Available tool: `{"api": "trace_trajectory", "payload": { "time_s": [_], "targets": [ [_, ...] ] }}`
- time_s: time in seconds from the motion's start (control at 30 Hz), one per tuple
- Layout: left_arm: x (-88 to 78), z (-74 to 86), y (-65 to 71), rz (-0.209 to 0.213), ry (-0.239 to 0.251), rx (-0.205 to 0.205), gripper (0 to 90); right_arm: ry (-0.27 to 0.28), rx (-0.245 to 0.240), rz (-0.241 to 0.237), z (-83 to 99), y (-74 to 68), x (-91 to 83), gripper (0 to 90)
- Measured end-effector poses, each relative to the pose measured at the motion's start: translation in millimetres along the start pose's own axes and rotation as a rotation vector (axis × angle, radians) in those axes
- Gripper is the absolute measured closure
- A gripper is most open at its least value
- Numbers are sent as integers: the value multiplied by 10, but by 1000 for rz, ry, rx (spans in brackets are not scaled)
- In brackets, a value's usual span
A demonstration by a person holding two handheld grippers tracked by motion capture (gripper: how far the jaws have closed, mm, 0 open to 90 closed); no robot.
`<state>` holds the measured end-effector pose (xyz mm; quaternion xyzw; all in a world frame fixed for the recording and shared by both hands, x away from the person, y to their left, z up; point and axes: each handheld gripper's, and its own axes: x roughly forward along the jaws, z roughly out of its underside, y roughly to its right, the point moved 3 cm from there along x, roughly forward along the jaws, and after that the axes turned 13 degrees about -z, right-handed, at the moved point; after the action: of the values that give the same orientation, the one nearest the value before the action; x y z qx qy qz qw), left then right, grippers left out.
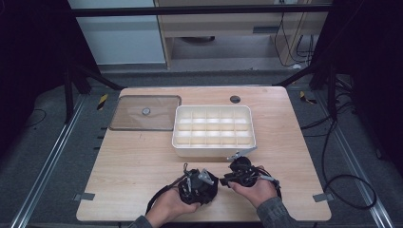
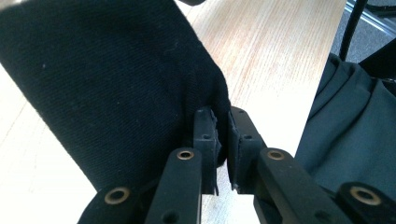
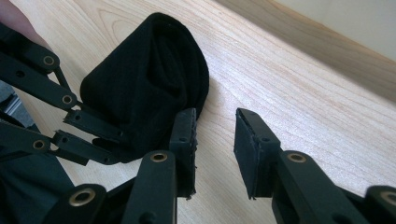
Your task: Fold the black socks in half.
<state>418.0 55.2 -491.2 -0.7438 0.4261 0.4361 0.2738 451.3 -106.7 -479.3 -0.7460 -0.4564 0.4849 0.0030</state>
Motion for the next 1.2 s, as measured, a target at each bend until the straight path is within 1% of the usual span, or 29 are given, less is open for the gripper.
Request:
{"api": "trace_trajectory", "payload": {
  "time_s": [0.03,0.13,0.23,0.27,0.33,0.37,0.5,0.53,0.63,0.67,0.7,0.83,0.9,0.97,1.07,1.1,1.2],
  "targets": [
    [-3,-1,1,-1,0,1,825,1,-6,0,2,3,-4,691],
    [-7,1,-17,2,1,-9,823,4,-2,-1,14,18,-12,690],
    [-35,-3,-26,-8,2,-12,811,4,7,5,23,31,-29,689],
    [-47,-6,-33,-11,6,-11,807,7,1,2,23,32,-37,691],
    [-76,-11,-44,-21,5,-24,802,9,-2,3,18,28,-49,693],
    [-88,-19,-60,-32,13,-21,801,9,1,4,15,22,-50,692],
    [-135,-43,-82,-37,26,-38,760,13,-3,2,2,6,-54,687],
    [-142,-49,-89,-37,30,-34,754,12,-3,4,1,8,-53,686],
    [-170,-78,-90,-44,53,-50,723,15,-4,4,-2,24,-64,681],
    [-170,-78,-90,-44,53,-50,721,17,3,6,-3,24,-72,677],
    [-170,-104,-90,-47,63,-55,717,18,2,9,-4,30,-82,673],
    [-115,-153,-80,-41,61,-60,723,28,5,14,-6,44,-118,663],
    [-86,-180,-72,-40,65,-69,722,30,8,18,-5,52,-131,656],
    [-64,-214,-64,-40,80,-88,715,35,7,16,-3,63,-146,657],
    [-51,-259,-59,-45,92,-96,680,42,13,21,3,79,-173,658],
    [-57,-270,-59,-49,94,-92,662,44,14,25,5,85,-186,657],
    [-82,-280,-80,-61,103,-103,627,54,14,23,11,95,-217,653]
  ]
}}
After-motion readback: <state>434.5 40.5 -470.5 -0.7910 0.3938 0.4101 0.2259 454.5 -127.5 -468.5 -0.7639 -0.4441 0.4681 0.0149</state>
